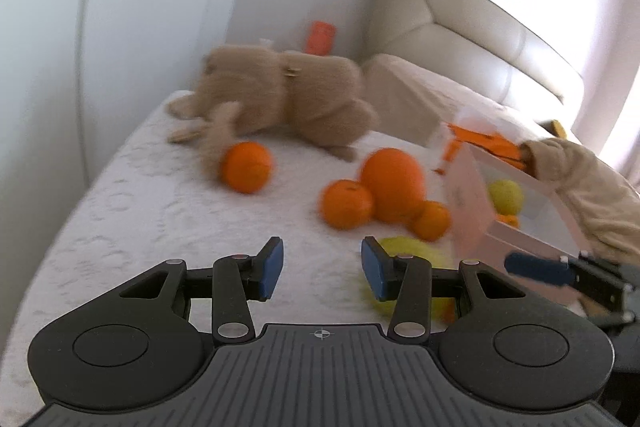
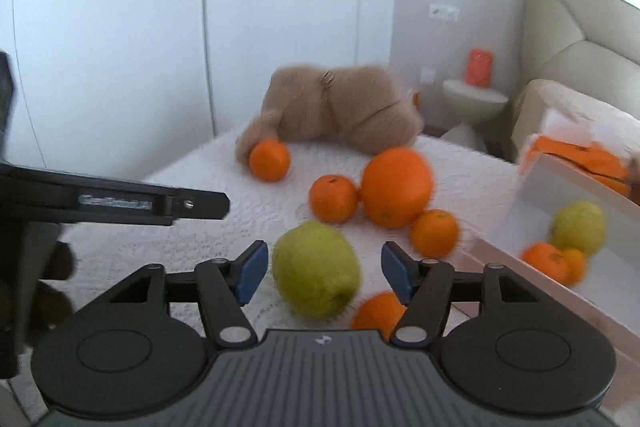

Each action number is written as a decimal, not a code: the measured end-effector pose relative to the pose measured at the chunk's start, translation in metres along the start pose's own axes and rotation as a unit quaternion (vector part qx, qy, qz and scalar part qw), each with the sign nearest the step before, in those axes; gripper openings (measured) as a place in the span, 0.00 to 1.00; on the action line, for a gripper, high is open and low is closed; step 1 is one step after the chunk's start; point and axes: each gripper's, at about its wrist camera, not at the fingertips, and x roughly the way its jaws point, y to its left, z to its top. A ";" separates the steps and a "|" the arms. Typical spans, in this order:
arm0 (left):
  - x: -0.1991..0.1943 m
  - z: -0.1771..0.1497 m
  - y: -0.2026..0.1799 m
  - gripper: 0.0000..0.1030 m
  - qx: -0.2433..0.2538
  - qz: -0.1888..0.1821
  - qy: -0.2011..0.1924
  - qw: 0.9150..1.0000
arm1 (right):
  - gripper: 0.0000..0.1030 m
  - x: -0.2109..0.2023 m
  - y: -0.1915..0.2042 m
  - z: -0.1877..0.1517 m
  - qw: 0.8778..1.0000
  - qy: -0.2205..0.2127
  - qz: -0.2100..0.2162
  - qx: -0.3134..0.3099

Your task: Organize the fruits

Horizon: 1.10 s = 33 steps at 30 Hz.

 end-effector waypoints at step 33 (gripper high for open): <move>0.021 -0.020 -0.103 0.53 0.124 -0.022 0.016 0.992 | 0.41 -0.040 -0.094 -0.074 0.981 0.030 -0.133 0.141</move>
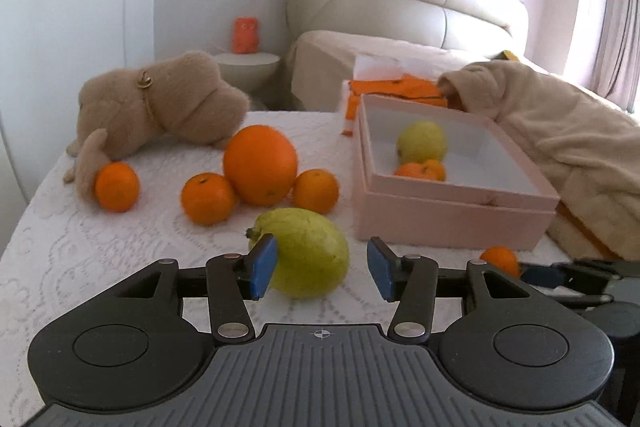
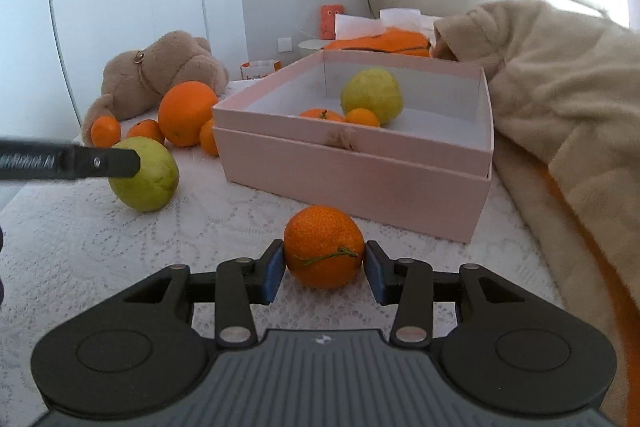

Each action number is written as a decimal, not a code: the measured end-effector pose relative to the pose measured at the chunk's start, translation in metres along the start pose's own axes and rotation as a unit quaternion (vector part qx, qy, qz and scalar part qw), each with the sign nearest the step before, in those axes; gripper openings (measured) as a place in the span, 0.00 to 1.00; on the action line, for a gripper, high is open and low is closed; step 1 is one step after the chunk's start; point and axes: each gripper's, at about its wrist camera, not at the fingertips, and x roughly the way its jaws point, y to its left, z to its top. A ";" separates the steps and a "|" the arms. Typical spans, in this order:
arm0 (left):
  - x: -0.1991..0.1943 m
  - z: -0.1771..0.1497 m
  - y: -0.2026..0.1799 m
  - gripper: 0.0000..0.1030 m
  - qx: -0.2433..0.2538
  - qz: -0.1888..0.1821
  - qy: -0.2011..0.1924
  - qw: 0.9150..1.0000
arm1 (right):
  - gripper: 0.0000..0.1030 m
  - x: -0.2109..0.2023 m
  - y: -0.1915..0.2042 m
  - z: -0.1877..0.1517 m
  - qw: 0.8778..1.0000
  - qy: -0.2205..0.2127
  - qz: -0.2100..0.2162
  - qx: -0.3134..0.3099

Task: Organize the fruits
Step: 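Close the left gripper on the yellow-green pear and lift it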

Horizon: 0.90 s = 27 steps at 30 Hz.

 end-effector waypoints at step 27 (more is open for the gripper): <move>0.059 0.007 0.068 0.72 -0.239 -0.045 0.071 0.967 | 0.47 0.005 0.002 -0.002 1.000 0.015 0.008 0.001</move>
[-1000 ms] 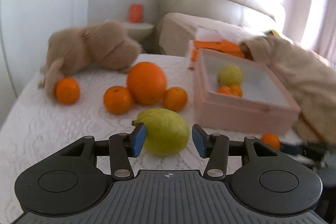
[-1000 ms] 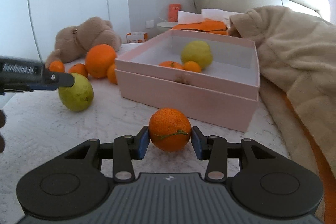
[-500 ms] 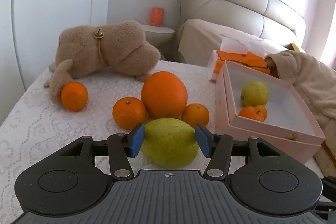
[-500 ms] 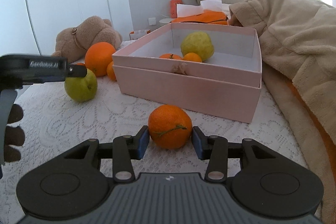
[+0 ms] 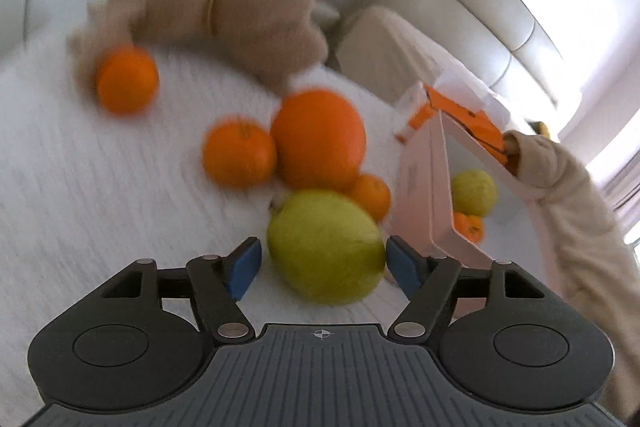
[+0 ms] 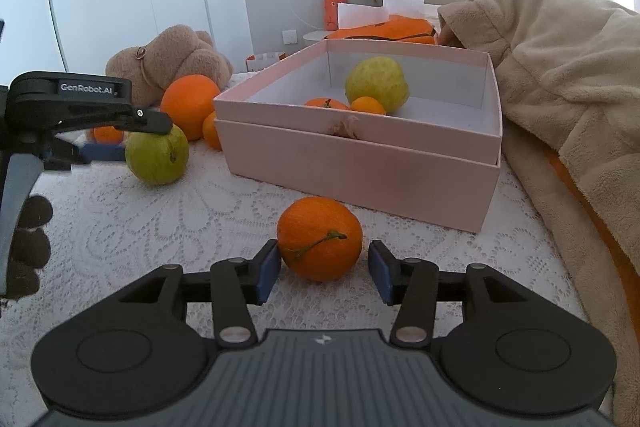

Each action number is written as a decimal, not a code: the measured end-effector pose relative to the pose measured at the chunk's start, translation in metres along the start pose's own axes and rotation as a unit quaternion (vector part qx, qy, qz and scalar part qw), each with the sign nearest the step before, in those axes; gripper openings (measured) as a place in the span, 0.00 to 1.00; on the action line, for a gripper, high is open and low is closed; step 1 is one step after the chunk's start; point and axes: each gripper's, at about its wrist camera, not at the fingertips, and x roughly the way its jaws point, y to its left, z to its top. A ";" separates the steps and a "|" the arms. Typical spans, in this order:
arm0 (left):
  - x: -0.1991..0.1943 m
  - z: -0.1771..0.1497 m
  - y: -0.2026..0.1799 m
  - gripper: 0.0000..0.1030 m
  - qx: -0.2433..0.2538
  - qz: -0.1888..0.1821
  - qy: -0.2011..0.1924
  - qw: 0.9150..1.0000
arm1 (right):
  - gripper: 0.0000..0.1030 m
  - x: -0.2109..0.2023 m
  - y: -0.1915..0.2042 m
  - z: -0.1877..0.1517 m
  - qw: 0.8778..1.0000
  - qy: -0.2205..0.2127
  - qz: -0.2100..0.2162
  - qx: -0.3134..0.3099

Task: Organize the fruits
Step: 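Close the left gripper on the yellow-green pear and lift it, then grasp a mandarin with the right gripper while the left gripper holds the pear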

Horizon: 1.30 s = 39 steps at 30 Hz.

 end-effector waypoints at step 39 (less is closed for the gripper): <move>-0.004 -0.011 -0.014 0.66 0.078 0.005 -0.023 0.997 | 0.55 0.000 0.003 -0.001 1.000 0.003 0.001 -0.010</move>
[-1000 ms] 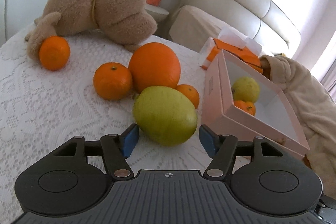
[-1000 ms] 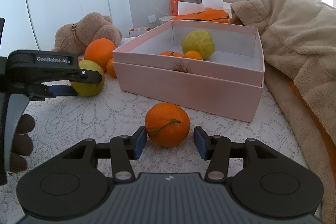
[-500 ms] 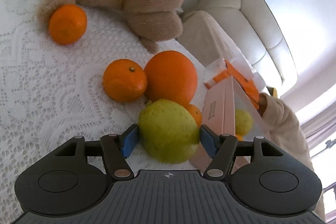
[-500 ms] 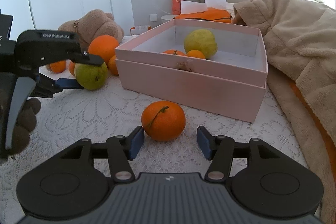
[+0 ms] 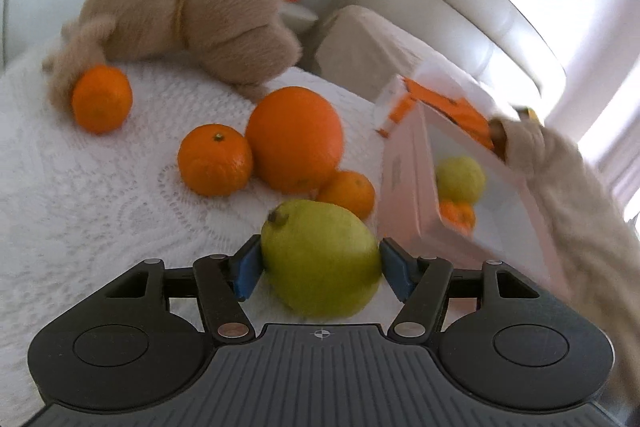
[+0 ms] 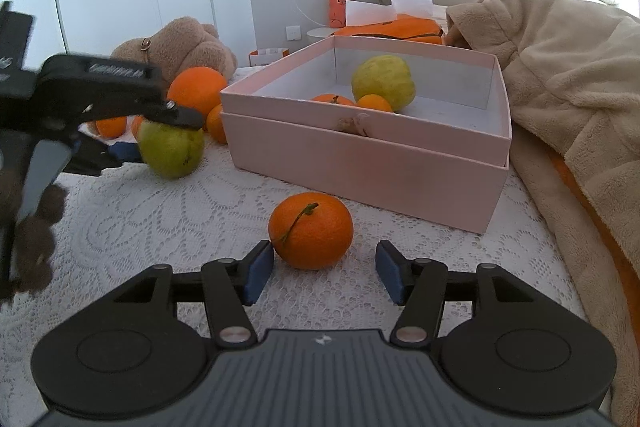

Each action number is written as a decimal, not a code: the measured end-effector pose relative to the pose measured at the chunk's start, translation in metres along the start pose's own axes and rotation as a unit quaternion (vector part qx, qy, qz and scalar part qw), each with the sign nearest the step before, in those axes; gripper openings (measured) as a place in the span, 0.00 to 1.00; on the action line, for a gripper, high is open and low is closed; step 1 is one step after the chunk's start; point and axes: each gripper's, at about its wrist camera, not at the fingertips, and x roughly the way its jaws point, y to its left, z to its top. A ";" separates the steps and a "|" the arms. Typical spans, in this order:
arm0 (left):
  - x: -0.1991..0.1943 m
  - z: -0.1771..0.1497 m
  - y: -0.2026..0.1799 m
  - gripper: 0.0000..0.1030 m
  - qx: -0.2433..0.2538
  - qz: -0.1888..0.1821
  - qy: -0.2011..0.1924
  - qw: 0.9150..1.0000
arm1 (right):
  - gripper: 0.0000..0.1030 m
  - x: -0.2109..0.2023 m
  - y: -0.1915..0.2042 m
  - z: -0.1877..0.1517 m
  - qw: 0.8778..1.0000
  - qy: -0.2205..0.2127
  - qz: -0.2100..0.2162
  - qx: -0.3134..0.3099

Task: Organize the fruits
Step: 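Grasp a mandarin with the right gripper while the left gripper holds the pear, then lower the pear into the pink box and open the left gripper while the right drops the mandarin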

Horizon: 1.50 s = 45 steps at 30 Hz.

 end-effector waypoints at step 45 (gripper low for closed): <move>-0.045 0.058 -0.213 0.65 0.266 -0.067 -0.080 0.958 | 0.40 -0.143 -0.059 0.213 0.982 -0.162 -0.099 -0.003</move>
